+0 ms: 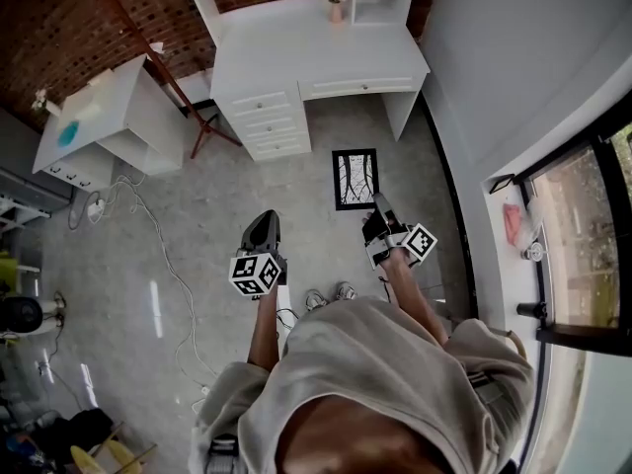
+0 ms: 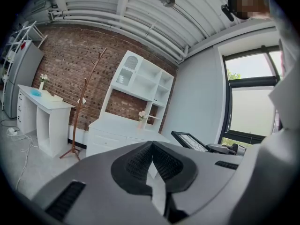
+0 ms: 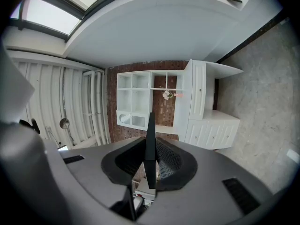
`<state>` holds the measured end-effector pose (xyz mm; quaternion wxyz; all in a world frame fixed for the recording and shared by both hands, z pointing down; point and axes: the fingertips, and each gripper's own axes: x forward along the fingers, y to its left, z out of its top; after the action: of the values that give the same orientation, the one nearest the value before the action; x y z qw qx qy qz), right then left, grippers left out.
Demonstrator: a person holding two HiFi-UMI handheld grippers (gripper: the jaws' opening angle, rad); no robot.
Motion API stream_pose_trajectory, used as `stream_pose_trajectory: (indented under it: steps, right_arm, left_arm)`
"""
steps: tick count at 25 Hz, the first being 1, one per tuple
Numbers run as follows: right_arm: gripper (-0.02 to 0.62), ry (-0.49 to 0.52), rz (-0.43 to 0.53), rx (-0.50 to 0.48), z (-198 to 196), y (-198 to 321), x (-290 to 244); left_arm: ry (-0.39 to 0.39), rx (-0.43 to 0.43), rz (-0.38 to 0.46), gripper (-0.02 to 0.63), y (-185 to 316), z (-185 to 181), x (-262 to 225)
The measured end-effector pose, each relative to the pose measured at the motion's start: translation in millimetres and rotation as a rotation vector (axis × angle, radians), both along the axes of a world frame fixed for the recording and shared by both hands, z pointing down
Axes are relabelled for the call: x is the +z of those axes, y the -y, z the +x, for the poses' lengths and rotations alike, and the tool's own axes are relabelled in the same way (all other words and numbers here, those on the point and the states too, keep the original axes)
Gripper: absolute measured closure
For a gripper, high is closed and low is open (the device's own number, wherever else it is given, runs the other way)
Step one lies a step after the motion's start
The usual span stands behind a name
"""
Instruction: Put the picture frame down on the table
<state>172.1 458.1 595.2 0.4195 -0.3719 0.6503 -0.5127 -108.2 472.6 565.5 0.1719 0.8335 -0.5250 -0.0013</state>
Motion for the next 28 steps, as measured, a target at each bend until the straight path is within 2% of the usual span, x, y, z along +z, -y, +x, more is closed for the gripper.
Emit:
stream_pose_trajectory:
  steps: [18,28]
  right_arm:
    - [0.509,0.012,-0.017,-0.027,50.4,13.2,18.5]
    - [0.509,0.017,-0.026,-0.016,52.6,41.2,25.6]
  left_arm:
    - [0.008,-0.028,-0.038,0.591,2.3,54.8,19.0]
    - [0.000,-0.023,-0.046,0.591,35.5,54.0,29.2]
